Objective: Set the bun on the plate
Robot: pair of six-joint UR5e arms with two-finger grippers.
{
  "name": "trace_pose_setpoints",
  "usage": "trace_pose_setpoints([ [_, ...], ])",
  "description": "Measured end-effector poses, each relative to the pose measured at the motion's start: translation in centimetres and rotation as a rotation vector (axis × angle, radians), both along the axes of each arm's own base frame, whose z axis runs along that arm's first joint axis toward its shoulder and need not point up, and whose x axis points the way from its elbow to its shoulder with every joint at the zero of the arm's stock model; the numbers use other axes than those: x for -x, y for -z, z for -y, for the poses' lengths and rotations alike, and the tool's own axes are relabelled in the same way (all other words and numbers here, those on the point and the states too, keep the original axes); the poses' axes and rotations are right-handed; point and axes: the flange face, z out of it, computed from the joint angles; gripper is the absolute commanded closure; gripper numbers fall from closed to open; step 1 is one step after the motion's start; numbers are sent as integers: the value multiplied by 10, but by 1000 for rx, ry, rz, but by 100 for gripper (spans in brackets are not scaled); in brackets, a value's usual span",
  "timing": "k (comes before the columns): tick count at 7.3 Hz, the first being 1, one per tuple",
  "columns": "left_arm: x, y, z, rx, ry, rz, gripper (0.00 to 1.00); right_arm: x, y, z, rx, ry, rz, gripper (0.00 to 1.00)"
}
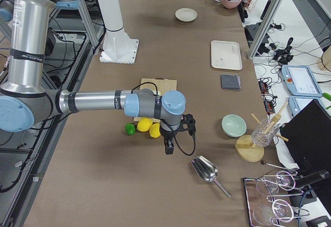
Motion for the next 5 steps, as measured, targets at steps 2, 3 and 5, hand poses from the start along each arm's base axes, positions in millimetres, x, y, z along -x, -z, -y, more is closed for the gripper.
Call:
trace_pose_setpoints([
  [2, -3, 1, 1, -5, -8, 0, 1, 0, 0, 0, 0, 0, 0, 0],
  [3, -4, 2, 2, -10, -11, 0, 1, 0, 0, 0, 0, 0, -1, 0],
  [5, -5, 4, 3, -42, -12, 1, 1, 0, 1, 1, -2, 0, 0, 0],
])
